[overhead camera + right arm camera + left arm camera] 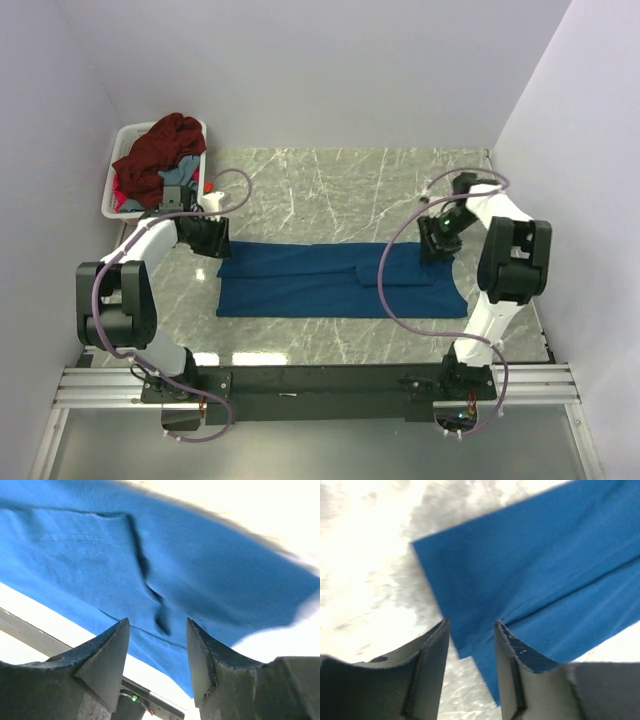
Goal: Fold and stack the t-shirts
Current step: Fold the tshirt
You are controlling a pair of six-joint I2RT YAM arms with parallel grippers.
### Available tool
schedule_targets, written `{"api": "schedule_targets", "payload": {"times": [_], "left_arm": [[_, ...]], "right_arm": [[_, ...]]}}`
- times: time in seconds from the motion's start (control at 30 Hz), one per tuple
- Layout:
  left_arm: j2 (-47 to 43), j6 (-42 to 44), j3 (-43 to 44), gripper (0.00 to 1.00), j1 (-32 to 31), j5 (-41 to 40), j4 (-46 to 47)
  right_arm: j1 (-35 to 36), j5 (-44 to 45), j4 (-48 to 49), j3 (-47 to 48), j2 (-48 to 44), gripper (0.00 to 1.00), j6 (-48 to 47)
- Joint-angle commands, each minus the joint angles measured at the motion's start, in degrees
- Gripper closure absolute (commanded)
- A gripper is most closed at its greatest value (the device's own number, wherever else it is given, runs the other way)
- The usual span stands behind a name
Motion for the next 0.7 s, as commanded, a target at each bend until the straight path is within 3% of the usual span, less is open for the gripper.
{"api": "schedule_targets", "payload": {"times": [0.0,0.27,0.5,0.67], "left_arm": [[0.3,1.7,3.6,0.53,2.1,-0.7,-0.4],[4.0,3.4,6.8,0.43,3.7,-1.8,-0.9],[8.1,3.6,9.5,0.41,5.8,-0.7,-2.4],[4.4,12.3,6.9,0.41,7.9,12.1,-11.6]], "right_arm": [[-5.1,-4.0,-1.8,3.8,-4.5,0.43,2.0],[-9.8,-4.4,0.9,6.7,1.8,0.42,6.5],[-10.0,-6.2,1.5,8.5,6.1,0.40,7.5],[-10.0,-7.8,0.3,9.4,8.9,0.47,7.3]]}}
